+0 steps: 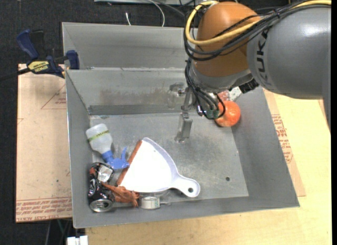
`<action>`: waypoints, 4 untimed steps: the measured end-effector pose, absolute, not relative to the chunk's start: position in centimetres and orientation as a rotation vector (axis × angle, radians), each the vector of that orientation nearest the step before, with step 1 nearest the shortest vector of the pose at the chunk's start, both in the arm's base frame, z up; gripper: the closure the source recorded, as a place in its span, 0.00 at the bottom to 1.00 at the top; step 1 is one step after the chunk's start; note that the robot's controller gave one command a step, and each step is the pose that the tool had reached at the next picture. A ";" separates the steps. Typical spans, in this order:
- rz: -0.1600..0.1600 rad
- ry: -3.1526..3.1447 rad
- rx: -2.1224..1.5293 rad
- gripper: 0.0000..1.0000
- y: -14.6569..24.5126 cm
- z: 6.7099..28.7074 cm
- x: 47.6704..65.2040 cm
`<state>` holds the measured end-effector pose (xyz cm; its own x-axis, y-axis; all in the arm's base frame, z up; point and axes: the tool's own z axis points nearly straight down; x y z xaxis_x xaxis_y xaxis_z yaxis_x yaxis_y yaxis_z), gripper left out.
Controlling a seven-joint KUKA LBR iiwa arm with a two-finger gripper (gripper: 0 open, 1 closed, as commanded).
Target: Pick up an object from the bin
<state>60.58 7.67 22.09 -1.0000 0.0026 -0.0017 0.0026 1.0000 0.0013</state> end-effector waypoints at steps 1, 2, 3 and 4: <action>0.002 3.140 0.004 0.00 7.7 22.1 60.6; 0.003 3.111 0.436 0.00 7.4 21.7 57.3; 0.005 3.113 0.404 0.00 9.3 18.9 59.7; 0.009 3.032 0.784 0.00 10.5 21.8 62.4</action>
Offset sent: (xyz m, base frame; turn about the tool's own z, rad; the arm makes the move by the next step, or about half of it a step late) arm -0.0329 -0.0038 -0.0028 0.2806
